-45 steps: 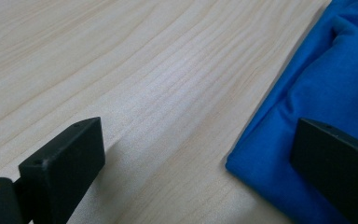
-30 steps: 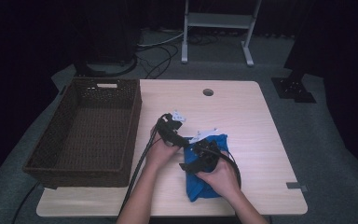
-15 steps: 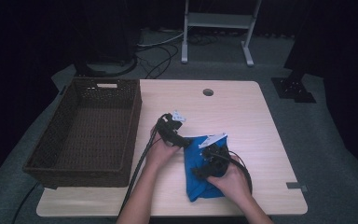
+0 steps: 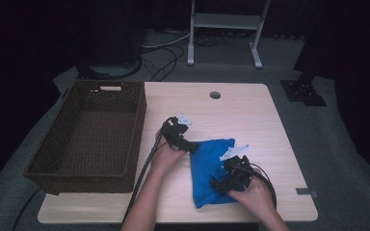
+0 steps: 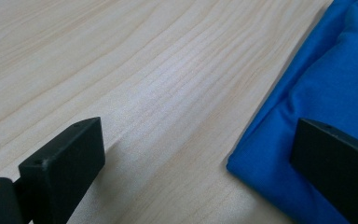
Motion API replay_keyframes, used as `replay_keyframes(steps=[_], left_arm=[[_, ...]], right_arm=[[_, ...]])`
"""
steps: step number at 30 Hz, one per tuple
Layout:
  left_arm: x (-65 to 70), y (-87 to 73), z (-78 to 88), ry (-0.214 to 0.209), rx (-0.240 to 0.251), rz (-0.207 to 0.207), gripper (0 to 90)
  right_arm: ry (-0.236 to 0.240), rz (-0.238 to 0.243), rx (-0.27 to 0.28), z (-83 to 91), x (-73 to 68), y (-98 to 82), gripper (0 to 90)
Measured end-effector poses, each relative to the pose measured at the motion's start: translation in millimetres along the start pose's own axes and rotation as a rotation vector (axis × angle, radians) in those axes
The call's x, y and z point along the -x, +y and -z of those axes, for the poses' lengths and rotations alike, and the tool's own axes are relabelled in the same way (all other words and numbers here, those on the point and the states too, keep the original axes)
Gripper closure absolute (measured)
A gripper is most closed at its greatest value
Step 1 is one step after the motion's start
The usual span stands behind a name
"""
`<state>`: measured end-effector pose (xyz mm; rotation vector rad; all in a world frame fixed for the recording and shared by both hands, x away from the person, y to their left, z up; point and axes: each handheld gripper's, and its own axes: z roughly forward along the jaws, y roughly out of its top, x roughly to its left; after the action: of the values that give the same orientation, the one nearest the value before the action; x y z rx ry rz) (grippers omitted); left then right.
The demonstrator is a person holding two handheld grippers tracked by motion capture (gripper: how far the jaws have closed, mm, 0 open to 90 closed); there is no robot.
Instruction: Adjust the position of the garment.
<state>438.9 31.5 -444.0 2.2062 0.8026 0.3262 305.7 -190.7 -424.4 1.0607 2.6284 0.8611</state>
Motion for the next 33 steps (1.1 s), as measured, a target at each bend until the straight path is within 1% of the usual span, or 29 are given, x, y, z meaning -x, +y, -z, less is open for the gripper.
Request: replay_keyframes(steps=[5,13,19,21,23,25,29,31,33], left_arm=[[-0.8,0.4,-0.3,-0.001,0.000,0.000,2.4],[-3.0,1.5,-1.5,0.000,0.000,0.001,2.2],[-3.7,1.8,-1.8,0.005,-0.001,0.004,2.2],[-3.6,1.8,-1.7,0.005,-0.001,0.003,2.2],[-3.6,1.8,-1.8,0.005,-0.001,0.003,2.2],[-3.5,1.8,-1.9,0.005,0.001,0.004,2.2],[-3.6,1.8,-1.7,0.005,-0.002,0.002,2.2],[-3.5,1.8,-1.8,0.005,-0.002,0.001,2.2],[-3.3,1.8,-1.8,0.005,-0.002,0.002,2.2]], right_arm=[[0.000,-0.010,0.003,6.9,1.0,-13.1,0.1],[0.005,-0.055,-0.001,16.6,6.0,-36.5,0.1],[-0.007,-0.053,-0.017,25.4,8.0,-44.4,0.1],[0.000,-0.055,-0.003,30.4,8.3,-45.3,0.1],[-0.005,-0.052,0.012,36.0,7.8,-43.9,0.1],[0.000,-0.048,0.031,42.5,8.5,-41.1,0.1],[-0.006,-0.049,0.062,53.8,10.3,-34.7,0.1],[-0.012,-0.047,0.072,55.7,13.0,-31.8,0.1],[-0.018,-0.047,0.077,53.8,17.6,-29.2,0.1]])
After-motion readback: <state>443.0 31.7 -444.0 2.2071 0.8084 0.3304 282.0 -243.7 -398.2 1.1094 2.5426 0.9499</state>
